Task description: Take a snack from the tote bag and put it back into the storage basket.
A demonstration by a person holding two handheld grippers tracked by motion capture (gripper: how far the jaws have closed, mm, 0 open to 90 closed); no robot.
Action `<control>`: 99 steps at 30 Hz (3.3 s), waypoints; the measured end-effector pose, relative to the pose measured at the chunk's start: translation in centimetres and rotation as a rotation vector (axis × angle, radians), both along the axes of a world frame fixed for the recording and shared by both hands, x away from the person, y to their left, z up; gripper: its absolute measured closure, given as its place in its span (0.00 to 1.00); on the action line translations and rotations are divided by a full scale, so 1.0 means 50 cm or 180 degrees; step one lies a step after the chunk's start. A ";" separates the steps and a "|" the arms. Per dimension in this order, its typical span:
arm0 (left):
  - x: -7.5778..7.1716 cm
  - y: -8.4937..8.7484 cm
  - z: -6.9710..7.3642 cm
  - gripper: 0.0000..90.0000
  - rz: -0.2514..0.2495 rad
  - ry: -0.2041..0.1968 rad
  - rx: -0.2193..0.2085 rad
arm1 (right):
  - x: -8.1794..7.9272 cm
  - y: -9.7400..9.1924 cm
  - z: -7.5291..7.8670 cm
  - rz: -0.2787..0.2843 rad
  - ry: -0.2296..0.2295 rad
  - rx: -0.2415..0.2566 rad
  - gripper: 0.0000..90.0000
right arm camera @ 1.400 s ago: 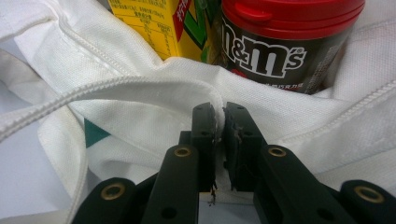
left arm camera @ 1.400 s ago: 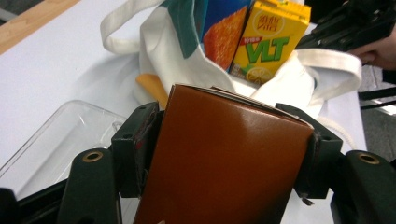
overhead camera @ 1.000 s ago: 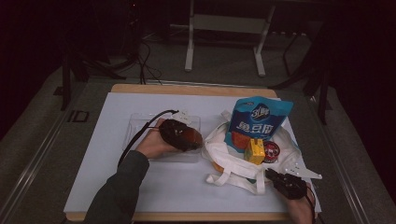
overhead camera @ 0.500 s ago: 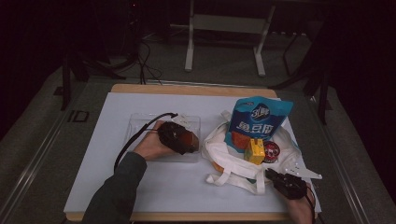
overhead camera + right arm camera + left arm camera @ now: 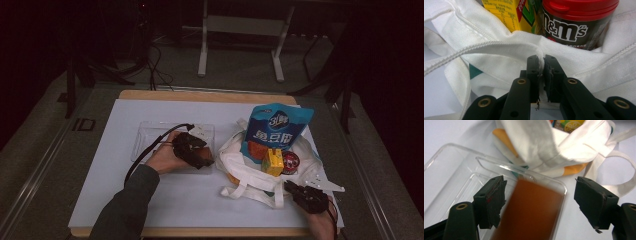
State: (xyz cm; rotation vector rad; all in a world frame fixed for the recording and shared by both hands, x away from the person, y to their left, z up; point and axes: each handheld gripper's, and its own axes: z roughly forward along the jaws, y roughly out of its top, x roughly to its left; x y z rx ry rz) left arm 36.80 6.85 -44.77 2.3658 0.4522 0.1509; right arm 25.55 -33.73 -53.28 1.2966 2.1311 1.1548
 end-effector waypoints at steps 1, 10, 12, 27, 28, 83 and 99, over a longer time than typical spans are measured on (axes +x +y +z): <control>-0.001 -0.001 0.002 0.28 0.0001 -0.0014 -0.0007 | 0.000 0.000 0.000 0.0002 0.0000 0.0000 0.92; -0.014 -0.004 0.016 0.28 0.0025 -0.0170 -0.0109 | 0.000 0.000 0.000 0.0000 -0.0001 -0.0001 0.92; -0.016 -0.003 0.018 0.28 0.0032 -0.0147 -0.0213 | 0.000 0.000 0.000 0.0001 -0.0004 -0.0003 0.92; -0.039 -0.013 0.034 0.34 0.0226 -0.0314 -0.0595 | -0.001 0.002 0.000 -0.0009 -0.0015 -0.0018 0.92; -0.040 -0.015 0.034 0.33 0.0248 -0.0324 -0.0593 | -0.001 0.002 0.000 -0.0010 -0.0015 -0.0017 0.92; -0.054 -0.215 0.049 0.32 -0.0084 -0.0424 -0.0623 | -0.002 0.002 -0.001 -0.0007 -0.0026 0.0011 0.88; -0.037 -0.266 0.041 0.30 -0.0152 -0.0256 -0.0681 | -0.002 0.002 -0.001 -0.0003 -0.0030 0.0008 0.88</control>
